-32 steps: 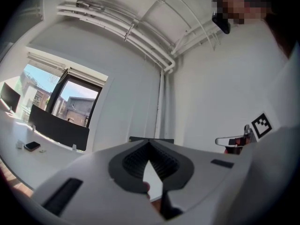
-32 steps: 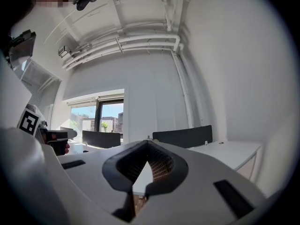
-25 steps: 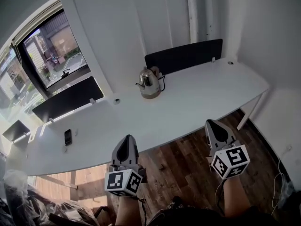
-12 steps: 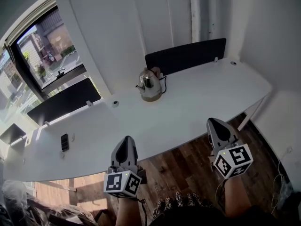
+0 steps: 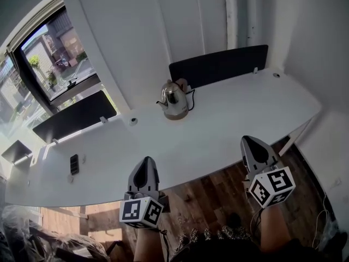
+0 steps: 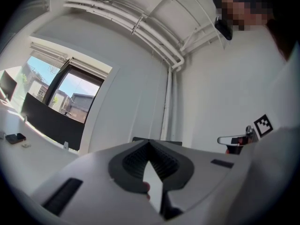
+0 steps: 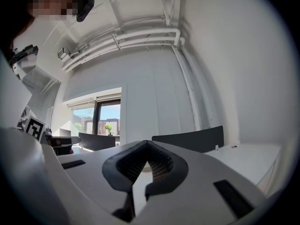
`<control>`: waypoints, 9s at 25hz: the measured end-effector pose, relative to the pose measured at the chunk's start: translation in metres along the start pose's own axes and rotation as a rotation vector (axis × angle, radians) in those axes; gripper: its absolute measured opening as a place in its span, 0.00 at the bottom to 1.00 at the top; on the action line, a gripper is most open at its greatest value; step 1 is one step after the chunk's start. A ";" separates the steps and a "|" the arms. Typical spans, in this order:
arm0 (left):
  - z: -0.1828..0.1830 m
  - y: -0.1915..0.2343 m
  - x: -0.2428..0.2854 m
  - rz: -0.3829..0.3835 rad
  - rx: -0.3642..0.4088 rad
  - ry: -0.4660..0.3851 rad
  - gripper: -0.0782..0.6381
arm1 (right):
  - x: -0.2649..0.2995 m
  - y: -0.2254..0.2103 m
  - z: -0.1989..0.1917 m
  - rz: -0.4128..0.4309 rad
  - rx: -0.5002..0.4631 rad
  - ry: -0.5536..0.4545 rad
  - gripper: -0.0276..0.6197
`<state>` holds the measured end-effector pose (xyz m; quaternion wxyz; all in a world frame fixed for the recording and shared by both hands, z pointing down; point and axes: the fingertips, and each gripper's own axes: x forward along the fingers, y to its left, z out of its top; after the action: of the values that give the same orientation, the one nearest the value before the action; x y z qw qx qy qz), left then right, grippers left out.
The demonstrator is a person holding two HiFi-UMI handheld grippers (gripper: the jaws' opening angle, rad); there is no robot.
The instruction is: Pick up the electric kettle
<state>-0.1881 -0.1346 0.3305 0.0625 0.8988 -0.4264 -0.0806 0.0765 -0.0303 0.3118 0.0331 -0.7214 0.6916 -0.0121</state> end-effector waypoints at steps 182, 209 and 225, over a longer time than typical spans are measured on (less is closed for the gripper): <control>-0.099 0.133 0.232 0.646 -0.022 0.011 0.11 | 0.590 -0.056 -0.223 0.437 -0.027 0.384 0.09; -0.049 0.093 0.170 0.497 -0.024 -0.046 0.11 | 0.433 -0.116 -0.057 0.240 0.047 0.301 0.09; -0.020 0.045 0.153 0.297 -0.008 -0.059 0.11 | 0.270 -0.155 0.003 0.051 0.088 0.222 0.09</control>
<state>-0.1227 -0.2808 0.3437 0.0650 0.8229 -0.5558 -0.0985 0.2426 -0.2938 0.3115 -0.0117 -0.6955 0.7081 -0.1215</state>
